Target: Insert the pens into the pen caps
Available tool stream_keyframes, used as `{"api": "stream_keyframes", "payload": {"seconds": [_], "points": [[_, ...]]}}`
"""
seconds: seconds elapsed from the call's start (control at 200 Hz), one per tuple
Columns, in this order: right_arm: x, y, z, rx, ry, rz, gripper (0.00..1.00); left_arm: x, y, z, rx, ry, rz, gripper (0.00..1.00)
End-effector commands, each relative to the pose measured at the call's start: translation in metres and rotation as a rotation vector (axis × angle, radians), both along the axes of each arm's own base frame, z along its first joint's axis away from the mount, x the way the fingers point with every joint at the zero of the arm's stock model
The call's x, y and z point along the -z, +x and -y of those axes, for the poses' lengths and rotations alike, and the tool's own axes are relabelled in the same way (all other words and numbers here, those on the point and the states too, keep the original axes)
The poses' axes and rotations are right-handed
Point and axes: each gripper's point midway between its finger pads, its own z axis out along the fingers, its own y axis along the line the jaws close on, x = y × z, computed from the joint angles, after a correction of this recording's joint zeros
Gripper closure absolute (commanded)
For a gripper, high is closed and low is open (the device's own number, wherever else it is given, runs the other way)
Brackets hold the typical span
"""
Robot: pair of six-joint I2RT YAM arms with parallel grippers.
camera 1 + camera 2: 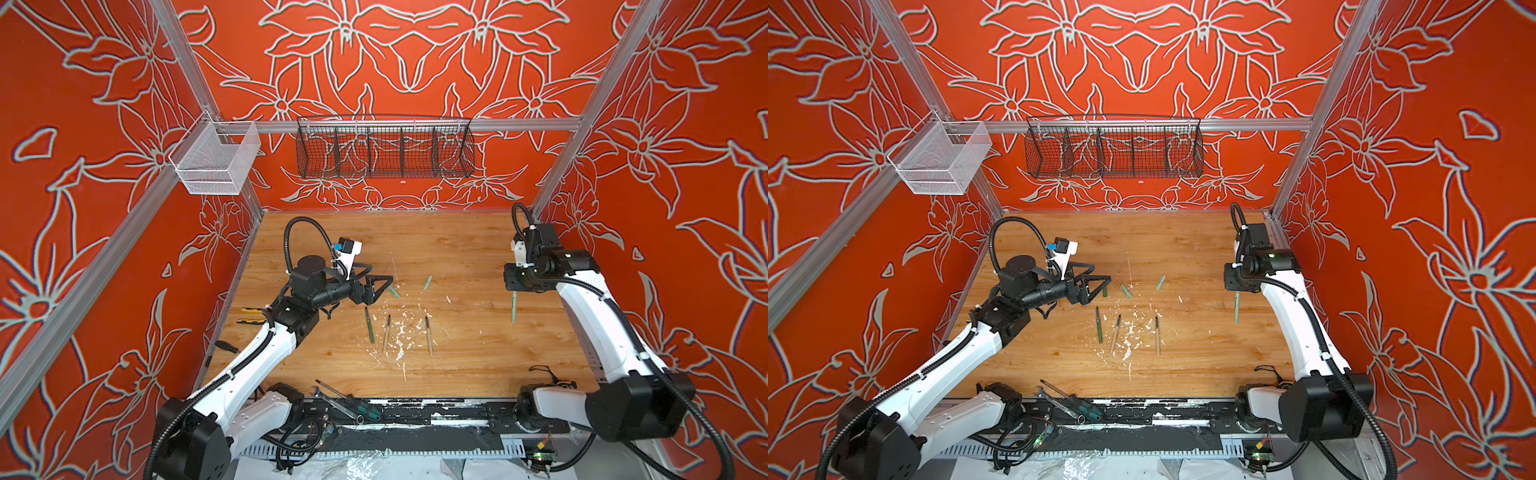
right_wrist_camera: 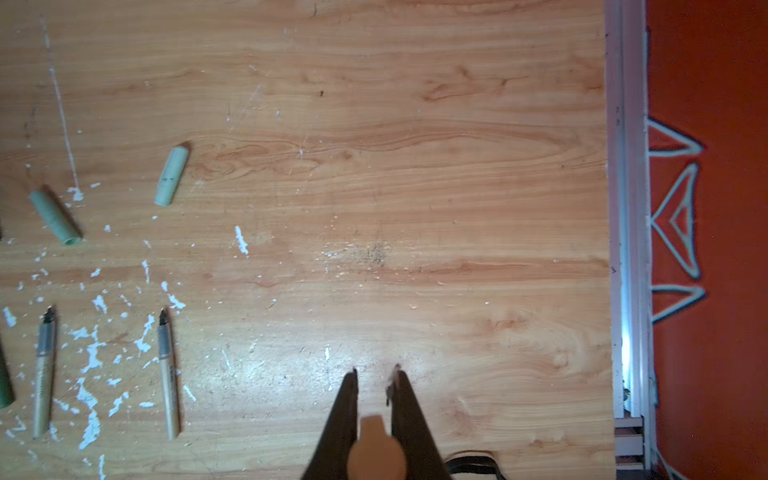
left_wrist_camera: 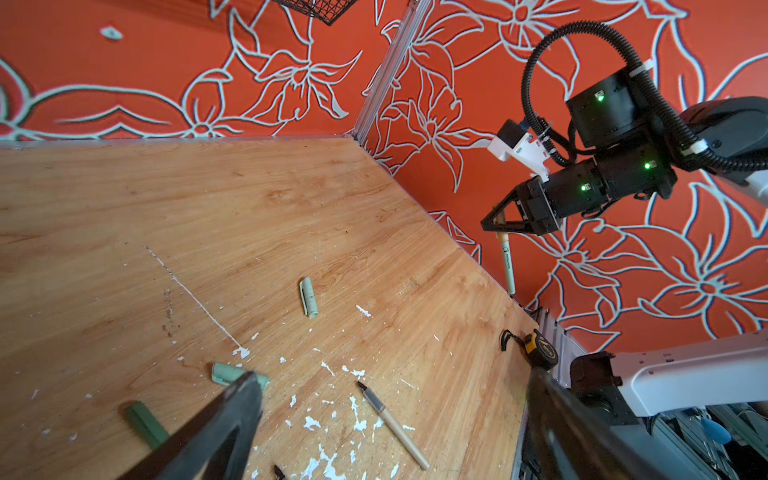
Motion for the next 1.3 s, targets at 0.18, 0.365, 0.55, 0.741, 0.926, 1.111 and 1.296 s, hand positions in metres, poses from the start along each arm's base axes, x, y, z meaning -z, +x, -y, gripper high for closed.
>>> {"api": "stream_keyframes", "payload": {"seconds": [0.18, 0.365, 0.55, 0.741, 0.926, 1.111, 1.296], "points": [[0.031, 0.021, 0.035, 0.056, -0.123, -0.114, 1.00, -0.005, 0.000, -0.005, -0.016, 0.045, 0.008, 0.03], [0.039, 0.030, 0.042, 0.066, -0.119, -0.118, 1.00, -0.002, 0.007, -0.004, -0.024, 0.047, 0.017, 0.03], [0.060, 0.038, 0.053, 0.077, -0.167, -0.175, 1.00, -0.010, 0.001, -0.007, -0.030, 0.054, 0.027, 0.03], [0.075, 0.050, 0.056, 0.070, -0.157, -0.189, 1.00, -0.021, -0.011, -0.015, -0.055, 0.045, 0.072, 0.03], [0.084, 0.079, 0.048, 0.052, -0.108, -0.200, 0.96, -0.025, -0.014, -0.014, -0.045, 0.018, 0.070, 0.03], [0.101, 0.104, 0.055, 0.050, -0.139, -0.236, 0.96, -0.024, -0.019, -0.014, -0.039, 0.006, 0.064, 0.03], [0.130, 0.118, 0.056, 0.053, -0.137, -0.295, 0.96, -0.023, -0.015, -0.013, -0.041, -0.003, 0.069, 0.03]]}}
